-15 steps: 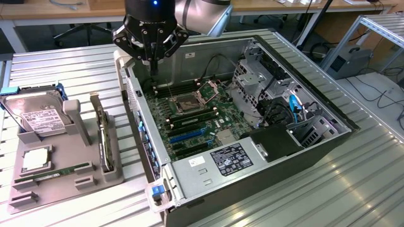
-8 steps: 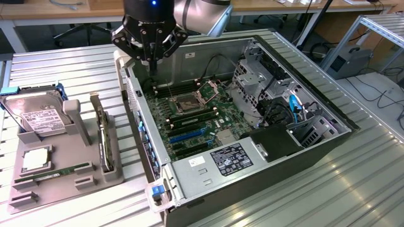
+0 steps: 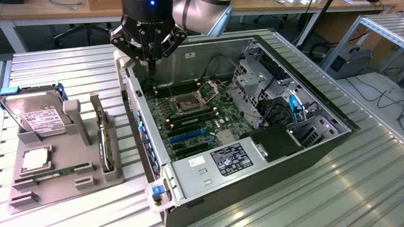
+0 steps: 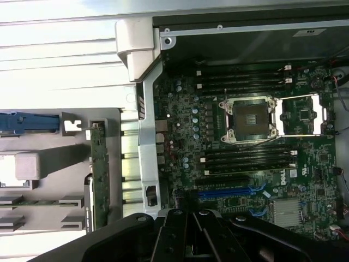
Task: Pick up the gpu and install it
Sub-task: 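Reach for the gpu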
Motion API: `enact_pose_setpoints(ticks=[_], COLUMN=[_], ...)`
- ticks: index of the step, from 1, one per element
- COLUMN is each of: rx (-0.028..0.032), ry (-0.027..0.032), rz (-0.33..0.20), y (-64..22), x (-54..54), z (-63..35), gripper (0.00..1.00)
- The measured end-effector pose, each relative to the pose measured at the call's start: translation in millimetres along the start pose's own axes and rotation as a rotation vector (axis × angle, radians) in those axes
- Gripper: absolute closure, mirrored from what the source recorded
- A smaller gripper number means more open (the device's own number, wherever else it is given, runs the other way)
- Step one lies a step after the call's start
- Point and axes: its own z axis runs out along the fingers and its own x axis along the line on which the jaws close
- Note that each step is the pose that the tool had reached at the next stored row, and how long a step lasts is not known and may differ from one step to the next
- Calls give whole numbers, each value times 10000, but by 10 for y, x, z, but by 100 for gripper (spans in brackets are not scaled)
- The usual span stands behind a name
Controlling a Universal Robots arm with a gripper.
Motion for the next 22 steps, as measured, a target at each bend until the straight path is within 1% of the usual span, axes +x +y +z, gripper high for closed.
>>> enact_pose_setpoints(ticks=[22], rx=[0], ry=[1], rz=[0], y=[-4], x=[57], z=[-2], gripper=[89])
